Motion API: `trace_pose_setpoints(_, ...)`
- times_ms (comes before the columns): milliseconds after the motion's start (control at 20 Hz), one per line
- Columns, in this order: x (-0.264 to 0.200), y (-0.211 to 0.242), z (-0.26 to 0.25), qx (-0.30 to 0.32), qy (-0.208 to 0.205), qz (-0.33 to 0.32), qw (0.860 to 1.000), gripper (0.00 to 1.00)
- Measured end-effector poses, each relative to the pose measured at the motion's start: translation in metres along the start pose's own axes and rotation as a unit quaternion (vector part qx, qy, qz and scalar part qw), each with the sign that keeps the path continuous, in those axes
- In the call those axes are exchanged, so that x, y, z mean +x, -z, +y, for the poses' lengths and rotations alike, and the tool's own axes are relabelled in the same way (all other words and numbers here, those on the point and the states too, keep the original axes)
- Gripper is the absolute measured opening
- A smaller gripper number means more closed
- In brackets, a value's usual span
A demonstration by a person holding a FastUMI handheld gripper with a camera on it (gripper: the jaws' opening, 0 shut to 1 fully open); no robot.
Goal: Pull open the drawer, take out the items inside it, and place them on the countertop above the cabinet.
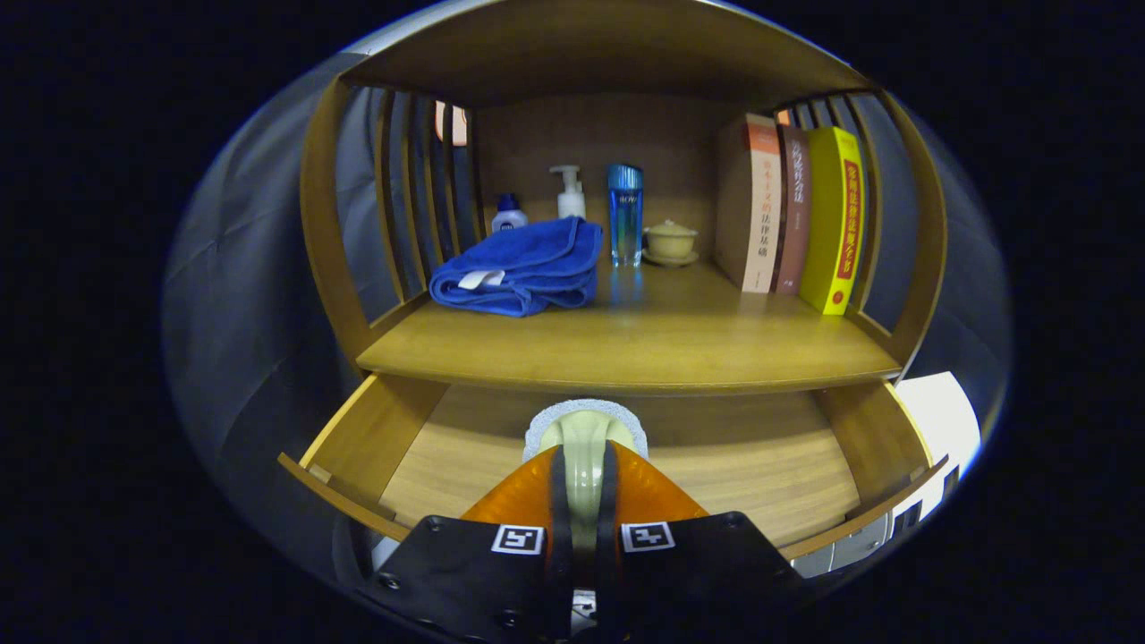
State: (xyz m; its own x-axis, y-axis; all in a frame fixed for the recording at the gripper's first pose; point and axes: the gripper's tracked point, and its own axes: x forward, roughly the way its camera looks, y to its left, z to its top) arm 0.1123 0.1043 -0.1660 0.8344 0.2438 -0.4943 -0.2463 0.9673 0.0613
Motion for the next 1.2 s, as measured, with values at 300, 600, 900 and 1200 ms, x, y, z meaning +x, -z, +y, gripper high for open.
trace_pose_setpoints(300,-0.026,-0.064,-0.01,0.004,0.024,-0.115,0.993,0.18)
trace_pose_setpoints(600,-0.014,-0.157,-0.01,-0.009,0.018,-0.133,0.991,0.18)
trace_pose_setpoints(900,0.061,-0.166,-0.045,0.013,0.042,-0.071,0.996,0.18)
trace_pose_setpoints(1200,0.114,-0.133,-0.06,0.013,0.06,0.007,0.998,0.18)
